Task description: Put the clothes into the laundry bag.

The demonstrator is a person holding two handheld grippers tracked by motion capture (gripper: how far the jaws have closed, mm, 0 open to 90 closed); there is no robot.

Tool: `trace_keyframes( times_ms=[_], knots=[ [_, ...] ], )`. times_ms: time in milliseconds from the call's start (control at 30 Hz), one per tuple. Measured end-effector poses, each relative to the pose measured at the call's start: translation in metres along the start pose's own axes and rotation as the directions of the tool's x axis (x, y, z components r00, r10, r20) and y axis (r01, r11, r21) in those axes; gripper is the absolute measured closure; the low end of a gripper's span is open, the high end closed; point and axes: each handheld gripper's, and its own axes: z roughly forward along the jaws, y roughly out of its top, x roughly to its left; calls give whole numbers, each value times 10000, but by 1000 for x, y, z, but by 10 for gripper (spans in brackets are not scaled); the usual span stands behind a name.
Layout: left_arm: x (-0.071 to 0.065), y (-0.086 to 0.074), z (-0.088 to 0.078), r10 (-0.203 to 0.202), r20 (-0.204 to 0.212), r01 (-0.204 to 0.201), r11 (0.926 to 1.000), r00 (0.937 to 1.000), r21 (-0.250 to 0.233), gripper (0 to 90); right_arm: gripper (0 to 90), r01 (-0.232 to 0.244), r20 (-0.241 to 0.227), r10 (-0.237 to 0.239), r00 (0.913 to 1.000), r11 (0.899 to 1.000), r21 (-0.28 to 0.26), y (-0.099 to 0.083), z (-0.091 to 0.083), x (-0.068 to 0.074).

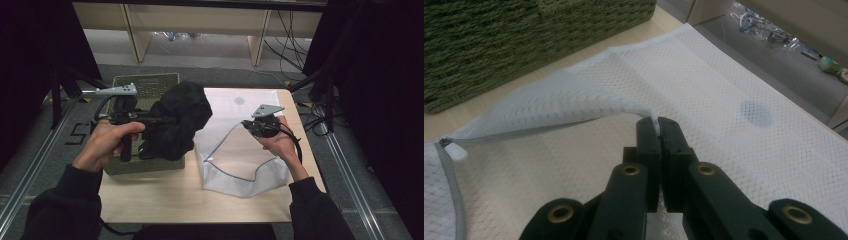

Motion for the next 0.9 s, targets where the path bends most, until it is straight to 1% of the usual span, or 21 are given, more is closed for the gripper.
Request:
trace_keyframes(
  times_ms=[67, 100, 167, 233, 267, 300, 333, 433, 467, 533, 567, 600, 633, 667, 700, 733, 767, 800, 833, 867, 900],
  knots=[
    [-9, 1, 6, 67, 326, -70, 9999, 9994, 80, 711, 898, 19, -21, -19, 10000, 10000, 1, 0, 0, 0],
    [-12, 1, 9, 101, 415, -105, 9999, 9991, 94, 711, 898, 70, 4, -70, 10000, 10000, -26, 0, 0, 0],
    [-22, 2, 16, 227, 711, -243, 9995, 9972, 221, 711, 898, 51, -61, -51, 10000, 10000, 24, 0, -1, -1],
    [-30, 2, 22, 256, 952, -288, 9991, 9951, 315, 712, 898, 46, -20, -46, 10000, 10000, -42, 0, -1, -2],
    [-34, 3, 25, 208, 1121, -251, 9990, 9935, 369, 712, 898, 173, -77, -173, 9998, 9999, -7, 0, -1, -2],
    [-39, 3, 29, 174, 1342, -234, 9988, 9908, 434, 712, 898, 159, -62, -159, 9999, 9999, -25, 0, -2, -2],
    [-43, 3, 32, 173, 1516, -246, 9986, 9883, 463, 712, 898, 259, -79, -260, 9996, 9996, -135, 1, -1, -3],
    [-55, 3, 44, 232, 1905, -373, 9968, 9814, 707, 712, 898, 208, -95, -210, 9997, 9997, -145, 1, -1, -2],
    [-58, 1, 49, 155, 2048, -318, 9965, 9787, 767, 712, 898, 91, -59, -92, 9999, 9999, -114, 1, -1, -1],
    [-63, -3, 61, -6, 2272, -230, 9946, 9738, 1010, 712, 898, 121, -66, -122, 9999, 9997, -194, 1, -1, -2],
    [-65, -6, 67, -47, 2329, -232, 9928, 9725, 1171, 712, 898, 65, -66, -67, 10000, 9998, -211, 2, -1, -2],
    [-65, -9, 72, -67, 2438, -251, 9916, 9698, 1270, 712, 898, -20, -105, 19, 9999, 9999, -130, 2, -3, -2],
    [-65, -9, 72, -67, 2438, -251, 9916, 9698, 1270, 711, 898, -20, -105, 19, 9999, 9999, -130, 2, -3, -2],
    [-63, -18, 88, -444, 2483, 29, 9863, 9677, 1652, 711, 898, -64, -90, 62, 9999, 9998, -182, 2, -5, -3],
    [-61, -23, 94, -663, 2453, 221, 9836, 9672, 1790, 711, 898, 60, -88, -62, 9999, 9997, -228, 2, -5, -4],
    [-60, -28, 102, -842, 2463, 362, 9805, 9655, 1930, 711, 898, -151, -38, 150, 9999, 9994, -326, 2, -6, -4],
    [-59, -32, 107, -906, 2487, 383, 9775, 9643, 2074, 711, 898, -24, -68, 21, 10000, 9992, -393, 3, -6, -6],
    [-57, -38, 114, -1044, 2492, 465, 9726, 9628, 2276, 711, 898, -133, -76, 130, 9999, 9992, -386, 3, -7, -6],
    [-54, -44, 121, -1214, 2383, 610, 9673, 9636, 2462, 710, 898, -128, -83, 125, 9999, 9992, -378, 3, -9, -8],
    [-50, -53, 130, -1381, 2227, 775, 9622, 9651, 2610, 710, 898, -109, -73, 105, 9999, 9987, -506, 3, -9, -9],
    [-47, -60, 137, -1736, 1941, 1192, 9573, 9655, 2632, 710, 898, -244, -82, 240, 9997, 9984, -505, 2, -10, -9]
  ],
)
